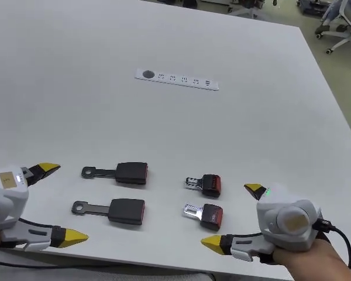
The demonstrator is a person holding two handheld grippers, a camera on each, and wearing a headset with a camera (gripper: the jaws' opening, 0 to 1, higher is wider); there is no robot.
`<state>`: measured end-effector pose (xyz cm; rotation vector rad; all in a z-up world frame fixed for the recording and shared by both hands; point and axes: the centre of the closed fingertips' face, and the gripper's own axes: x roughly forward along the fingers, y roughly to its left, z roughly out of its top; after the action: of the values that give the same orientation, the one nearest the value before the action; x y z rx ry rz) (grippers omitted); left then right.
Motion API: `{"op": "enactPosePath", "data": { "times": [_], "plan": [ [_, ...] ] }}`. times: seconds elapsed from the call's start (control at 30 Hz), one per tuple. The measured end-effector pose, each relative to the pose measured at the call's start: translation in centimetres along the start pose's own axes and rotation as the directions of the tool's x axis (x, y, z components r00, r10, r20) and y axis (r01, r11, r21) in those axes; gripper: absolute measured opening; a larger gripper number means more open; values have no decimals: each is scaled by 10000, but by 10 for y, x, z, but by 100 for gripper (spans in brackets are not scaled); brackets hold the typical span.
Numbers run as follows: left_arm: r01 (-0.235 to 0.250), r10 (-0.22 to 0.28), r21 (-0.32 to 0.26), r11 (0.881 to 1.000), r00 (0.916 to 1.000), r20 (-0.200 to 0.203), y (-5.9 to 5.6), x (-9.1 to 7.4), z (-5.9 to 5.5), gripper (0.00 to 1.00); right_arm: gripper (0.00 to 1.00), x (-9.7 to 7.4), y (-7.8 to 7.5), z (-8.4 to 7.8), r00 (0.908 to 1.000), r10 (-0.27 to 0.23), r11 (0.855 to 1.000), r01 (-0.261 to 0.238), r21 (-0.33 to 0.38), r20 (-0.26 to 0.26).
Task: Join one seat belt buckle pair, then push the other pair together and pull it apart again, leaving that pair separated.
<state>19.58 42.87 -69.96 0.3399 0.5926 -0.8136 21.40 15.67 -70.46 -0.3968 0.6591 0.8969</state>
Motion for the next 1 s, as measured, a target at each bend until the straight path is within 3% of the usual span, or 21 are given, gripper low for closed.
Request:
{"op": "enactPosePath", "data": {
  "times": [0.07, 0.47, 0.87, 1.0],
  "plan": [
    [13, -13, 13, 10000, 10000, -39, 4, 0, -3, 100, 99, 0, 1, 0, 10000, 9, 10000, -9, 16, 0],
    [109, -103, 206, 9997, 9996, -266, -3, 1, -6, 99, 94, 1, 2, -7, 9997, 86, 9999, -84, 64, -250],
    [56, -49, 227, 9997, 9995, -316, -1, 1, -8, 98, 92, 2, 5, -8, 9998, 69, 9999, -67, 97, -202],
    [38, -14, 546, 9985, 9990, -443, -1, 1, -9, 98, 92, 2, 5, -8, 9997, 77, 9999, -75, 72, -229]
  ]
}}
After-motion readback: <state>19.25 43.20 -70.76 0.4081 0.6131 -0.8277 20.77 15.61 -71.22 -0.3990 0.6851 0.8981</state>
